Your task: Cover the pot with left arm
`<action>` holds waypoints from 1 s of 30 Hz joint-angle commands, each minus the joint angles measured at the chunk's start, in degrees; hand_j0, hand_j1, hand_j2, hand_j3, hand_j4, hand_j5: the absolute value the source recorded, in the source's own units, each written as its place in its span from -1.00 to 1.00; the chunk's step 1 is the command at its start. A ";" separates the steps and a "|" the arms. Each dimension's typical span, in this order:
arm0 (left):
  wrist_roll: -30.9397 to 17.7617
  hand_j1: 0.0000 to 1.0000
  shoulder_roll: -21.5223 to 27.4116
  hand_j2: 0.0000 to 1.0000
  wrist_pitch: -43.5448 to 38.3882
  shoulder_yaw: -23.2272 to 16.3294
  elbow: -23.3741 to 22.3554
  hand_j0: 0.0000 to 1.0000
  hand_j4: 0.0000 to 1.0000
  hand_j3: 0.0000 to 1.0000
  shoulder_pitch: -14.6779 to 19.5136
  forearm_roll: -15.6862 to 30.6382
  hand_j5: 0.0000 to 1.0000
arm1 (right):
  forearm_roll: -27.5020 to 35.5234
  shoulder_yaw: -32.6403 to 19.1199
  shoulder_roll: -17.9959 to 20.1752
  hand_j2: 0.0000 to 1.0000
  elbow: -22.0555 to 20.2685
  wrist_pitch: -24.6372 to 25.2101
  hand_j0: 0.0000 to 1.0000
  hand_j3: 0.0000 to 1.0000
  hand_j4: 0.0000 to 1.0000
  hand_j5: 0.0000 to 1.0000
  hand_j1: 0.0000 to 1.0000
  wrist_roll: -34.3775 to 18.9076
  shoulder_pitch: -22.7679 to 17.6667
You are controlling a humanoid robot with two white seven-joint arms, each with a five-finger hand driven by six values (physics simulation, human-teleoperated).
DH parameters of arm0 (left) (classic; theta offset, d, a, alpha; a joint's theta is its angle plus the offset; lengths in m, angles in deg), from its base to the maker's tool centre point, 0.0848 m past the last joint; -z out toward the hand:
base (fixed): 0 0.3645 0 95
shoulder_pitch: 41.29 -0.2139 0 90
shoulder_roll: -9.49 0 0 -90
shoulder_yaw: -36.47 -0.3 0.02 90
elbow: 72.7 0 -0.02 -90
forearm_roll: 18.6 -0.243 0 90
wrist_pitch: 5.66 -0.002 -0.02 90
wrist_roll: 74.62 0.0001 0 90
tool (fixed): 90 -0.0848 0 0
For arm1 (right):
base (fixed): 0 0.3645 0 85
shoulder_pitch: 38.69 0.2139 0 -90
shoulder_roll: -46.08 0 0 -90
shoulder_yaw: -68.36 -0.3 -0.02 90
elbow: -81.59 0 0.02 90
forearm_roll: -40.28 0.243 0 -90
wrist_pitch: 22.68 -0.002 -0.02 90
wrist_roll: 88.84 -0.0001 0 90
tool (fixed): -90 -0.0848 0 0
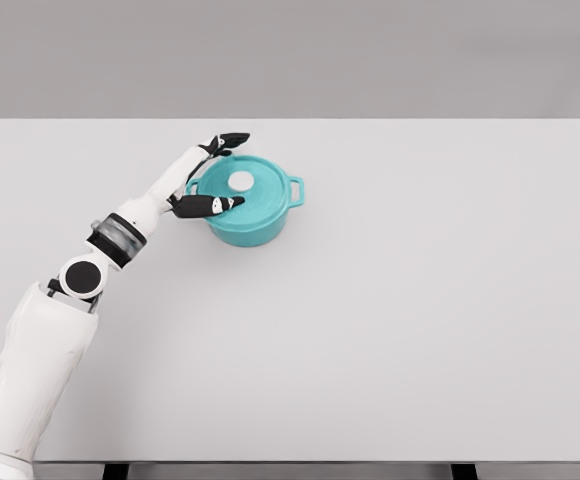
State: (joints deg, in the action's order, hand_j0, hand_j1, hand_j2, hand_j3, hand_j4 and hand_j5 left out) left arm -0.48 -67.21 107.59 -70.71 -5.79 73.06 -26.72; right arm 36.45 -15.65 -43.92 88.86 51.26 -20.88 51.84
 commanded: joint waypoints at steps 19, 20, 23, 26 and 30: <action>-0.40 0.87 0.33 0.87 2.15 0.14 0.15 0.87 0.87 0.87 0.88 3.02 0.87 | -0.03 -0.01 0.00 1.00 0.03 -0.03 1.00 1.00 1.00 1.00 1.00 -0.02 0.00; -0.49 0.87 0.68 0.87 3.47 0.14 0.50 0.87 0.87 0.87 0.79 3.72 0.87 | -0.03 -0.01 0.00 1.00 0.03 -0.03 1.00 1.00 1.00 1.00 1.00 -0.02 0.00; -0.58 0.87 1.29 0.87 4.87 -0.04 1.90 0.87 0.87 0.87 0.53 7.76 0.87 | -0.03 -0.01 0.00 1.00 0.03 -0.03 1.00 1.00 1.00 1.00 1.00 -0.02 0.00; -0.67 0.87 3.05 0.87 4.87 -0.13 4.10 0.87 0.87 0.87 0.26 10.14 0.87 | -0.03 -0.01 0.00 1.00 0.03 -0.03 1.00 1.00 1.00 1.00 1.00 -0.02 0.00; -5.76 1.00 17.62 1.00 5.14 -3.11 11.83 1.00 1.00 1.00 -0.44 19.54 1.00 | -0.03 -0.01 0.00 1.00 0.03 -0.03 1.00 1.00 1.00 1.00 1.00 -0.02 0.09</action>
State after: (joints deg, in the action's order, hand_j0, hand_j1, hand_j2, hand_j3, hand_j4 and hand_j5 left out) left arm -3.86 -56.46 112.68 -72.31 2.28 72.53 -12.18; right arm 36.45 -15.65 -43.92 88.88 51.26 -20.88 51.84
